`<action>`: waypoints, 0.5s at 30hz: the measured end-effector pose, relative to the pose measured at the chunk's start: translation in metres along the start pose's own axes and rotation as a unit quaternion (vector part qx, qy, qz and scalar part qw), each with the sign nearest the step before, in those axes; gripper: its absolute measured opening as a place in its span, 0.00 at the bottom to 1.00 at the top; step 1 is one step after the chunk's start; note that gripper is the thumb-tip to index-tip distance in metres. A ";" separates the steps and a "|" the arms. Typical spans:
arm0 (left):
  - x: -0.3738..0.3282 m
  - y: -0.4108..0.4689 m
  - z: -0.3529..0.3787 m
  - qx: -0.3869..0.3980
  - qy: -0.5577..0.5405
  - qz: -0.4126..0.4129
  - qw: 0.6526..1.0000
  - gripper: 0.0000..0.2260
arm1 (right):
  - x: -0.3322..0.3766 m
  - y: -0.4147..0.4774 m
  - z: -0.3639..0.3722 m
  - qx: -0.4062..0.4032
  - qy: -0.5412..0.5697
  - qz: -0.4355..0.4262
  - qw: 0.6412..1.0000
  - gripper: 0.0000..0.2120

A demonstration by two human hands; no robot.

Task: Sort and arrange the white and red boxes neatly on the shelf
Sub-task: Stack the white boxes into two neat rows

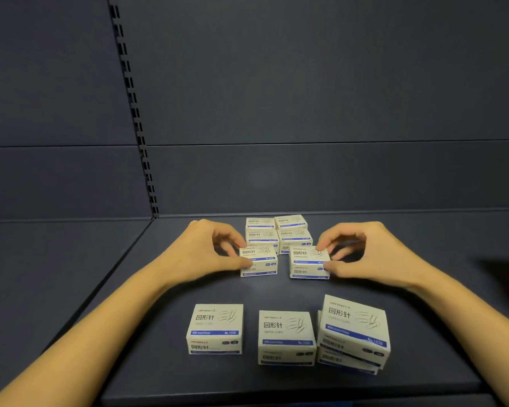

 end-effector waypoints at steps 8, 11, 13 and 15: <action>-0.003 0.001 -0.001 -0.019 -0.037 0.027 0.999 0.09 | -0.004 0.006 0.004 -0.020 -0.020 -0.011 1.000 0.09; -0.005 0.002 -0.002 -0.029 -0.045 0.035 0.998 0.08 | 0.001 0.007 0.005 -0.023 -0.041 -0.038 0.998 0.08; -0.005 0.002 0.000 -0.031 -0.045 0.037 0.998 0.09 | 0.004 0.007 0.005 -0.028 -0.059 -0.056 0.996 0.07; -0.004 0.002 0.001 -0.030 -0.046 0.036 0.998 0.10 | 0.005 0.008 0.004 -0.035 -0.074 -0.065 0.994 0.07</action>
Point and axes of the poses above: each hand's wrist, its own y-axis towards the middle knuckle, its own z-axis out of the palm, x = y × z, the point moved 9 cm from there along y, towards the middle knuckle, and after that the axes turned 2 degrees about -y, right-handed, at the moved point
